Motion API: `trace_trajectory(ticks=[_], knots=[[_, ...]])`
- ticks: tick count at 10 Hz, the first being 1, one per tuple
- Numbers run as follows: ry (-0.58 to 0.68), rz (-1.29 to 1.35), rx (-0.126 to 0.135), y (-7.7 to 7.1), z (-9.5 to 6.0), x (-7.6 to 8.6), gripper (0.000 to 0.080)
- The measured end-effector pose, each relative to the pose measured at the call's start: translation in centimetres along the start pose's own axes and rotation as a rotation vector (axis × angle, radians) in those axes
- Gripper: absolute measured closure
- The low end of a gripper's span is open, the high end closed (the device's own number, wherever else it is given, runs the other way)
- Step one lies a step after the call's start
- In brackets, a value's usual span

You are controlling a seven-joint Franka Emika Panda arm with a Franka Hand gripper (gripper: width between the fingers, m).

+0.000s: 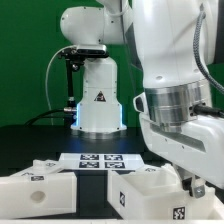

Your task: Assemble cabinet

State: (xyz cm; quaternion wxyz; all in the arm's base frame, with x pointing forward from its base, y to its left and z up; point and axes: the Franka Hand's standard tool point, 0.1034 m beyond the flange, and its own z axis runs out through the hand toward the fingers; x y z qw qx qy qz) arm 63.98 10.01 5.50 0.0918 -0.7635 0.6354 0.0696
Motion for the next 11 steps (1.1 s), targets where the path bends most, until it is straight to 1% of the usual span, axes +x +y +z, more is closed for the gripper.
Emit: trace_trajectory(ticks=[1, 5, 6, 7, 11], knots=[[0.008, 0.007, 0.008, -0.1, 0.0, 0.0, 0.0718], [0.006, -0.010, 0.009, -0.1, 0.0, 0.1, 0.0717], [-0.003, 0.046, 0.025, -0.4, 0.0, 0.2, 0.0717], [-0.003, 0.066, 0.030, -0.8, 0.0, 0.3, 0.0717], [0.008, 0.152, 0.037, -1.3, 0.0, 0.3, 0.0717]])
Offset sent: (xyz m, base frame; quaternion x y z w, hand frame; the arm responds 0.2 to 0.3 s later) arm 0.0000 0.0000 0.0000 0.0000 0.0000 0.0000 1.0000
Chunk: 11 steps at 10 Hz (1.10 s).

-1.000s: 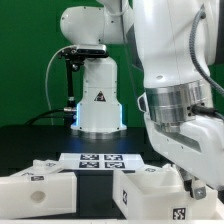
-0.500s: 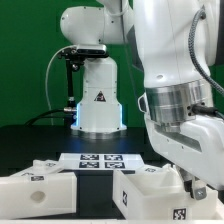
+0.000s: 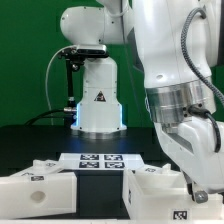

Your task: Assemble cabinet

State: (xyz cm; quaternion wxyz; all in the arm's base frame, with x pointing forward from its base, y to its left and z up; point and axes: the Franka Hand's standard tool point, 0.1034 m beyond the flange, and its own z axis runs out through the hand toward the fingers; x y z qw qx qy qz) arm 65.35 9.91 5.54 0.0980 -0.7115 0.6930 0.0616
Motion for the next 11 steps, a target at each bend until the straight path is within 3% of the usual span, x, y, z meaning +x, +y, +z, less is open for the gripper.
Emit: trace_trajectory(ticks=[2, 3, 4, 5, 6, 7, 8, 9, 11], knots=[[0.000, -0.005, 0.000, 0.0, 0.0, 0.0, 0.0689], [0.000, -0.008, 0.000, 0.0, 0.0, 0.0, 0.0489], [0.000, -0.010, 0.000, 0.0, 0.0, 0.0, 0.0489], [-0.001, -0.010, 0.000, 0.0, 0.0, 0.0, 0.0312], [-0.003, 0.001, 0.006, -0.2, -0.1, -0.1, 0.0312], [-0.003, -0.004, 0.010, -0.2, -0.1, -0.2, 0.0130], [-0.004, -0.008, 0.009, -0.2, 0.0, -0.2, 0.0041], [-0.006, -0.023, 0.012, -0.2, -0.2, -0.2, 0.0041], [-0.016, -0.116, 0.025, 0.5, -2.3, 0.6, 0.0002]])
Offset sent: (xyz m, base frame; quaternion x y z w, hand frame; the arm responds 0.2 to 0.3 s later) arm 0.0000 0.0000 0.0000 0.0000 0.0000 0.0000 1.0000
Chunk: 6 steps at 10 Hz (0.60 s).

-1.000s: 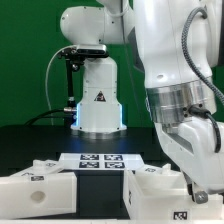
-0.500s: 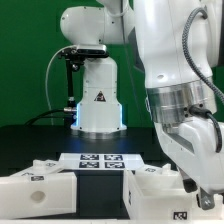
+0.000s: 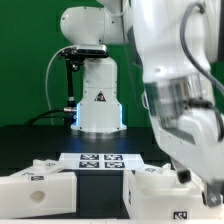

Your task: Assemble cabinet

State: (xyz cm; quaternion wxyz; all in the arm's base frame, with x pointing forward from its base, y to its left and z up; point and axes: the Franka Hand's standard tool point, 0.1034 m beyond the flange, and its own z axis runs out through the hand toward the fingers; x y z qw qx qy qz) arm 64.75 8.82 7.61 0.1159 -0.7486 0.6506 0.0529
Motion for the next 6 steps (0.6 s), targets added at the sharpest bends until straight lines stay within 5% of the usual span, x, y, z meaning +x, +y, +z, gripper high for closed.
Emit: trace_trajectory(ticks=[2, 6], knots=[[-0.010, 0.046, 0.039, 1.26, -0.80, 0.52, 0.0002], [-0.003, -0.034, 0.046, 1.50, -0.73, 0.73, 0.0002]])
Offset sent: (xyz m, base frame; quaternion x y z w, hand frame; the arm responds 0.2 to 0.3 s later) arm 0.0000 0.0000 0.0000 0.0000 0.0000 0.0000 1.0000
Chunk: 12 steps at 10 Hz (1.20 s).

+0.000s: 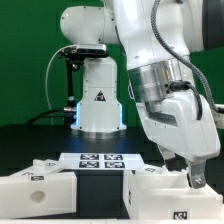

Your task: Assemble cabinet

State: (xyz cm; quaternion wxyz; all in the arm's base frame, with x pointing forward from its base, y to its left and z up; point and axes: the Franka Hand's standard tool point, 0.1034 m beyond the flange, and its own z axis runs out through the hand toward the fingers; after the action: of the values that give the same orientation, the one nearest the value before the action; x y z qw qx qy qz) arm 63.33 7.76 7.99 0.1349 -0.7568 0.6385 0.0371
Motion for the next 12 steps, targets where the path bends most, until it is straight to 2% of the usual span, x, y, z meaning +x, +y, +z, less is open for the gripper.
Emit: trace_trajectory(ticks=[1, 2, 3, 4, 8, 10, 11, 12], knots=[[0.013, -0.098, 0.014, 1.4, -0.7, 0.9, 0.0002], [0.015, -0.211, 0.007, 2.5, -1.4, 1.6, 0.0002], [0.018, -0.219, 0.002, 3.2, -1.5, 1.5, 0.0002], [0.016, -0.222, -0.005, 3.3, -1.2, 0.7, 0.0002], [0.013, -0.594, -0.014, 3.7, -1.1, 1.1, 0.0002], [0.017, -0.639, -0.021, 4.6, -1.6, 2.4, 0.0002], [0.019, -0.615, -0.013, 4.9, -2.1, 3.5, 0.0002], [0.015, -0.571, 0.003, 4.9, -2.2, 4.1, 0.0002]])
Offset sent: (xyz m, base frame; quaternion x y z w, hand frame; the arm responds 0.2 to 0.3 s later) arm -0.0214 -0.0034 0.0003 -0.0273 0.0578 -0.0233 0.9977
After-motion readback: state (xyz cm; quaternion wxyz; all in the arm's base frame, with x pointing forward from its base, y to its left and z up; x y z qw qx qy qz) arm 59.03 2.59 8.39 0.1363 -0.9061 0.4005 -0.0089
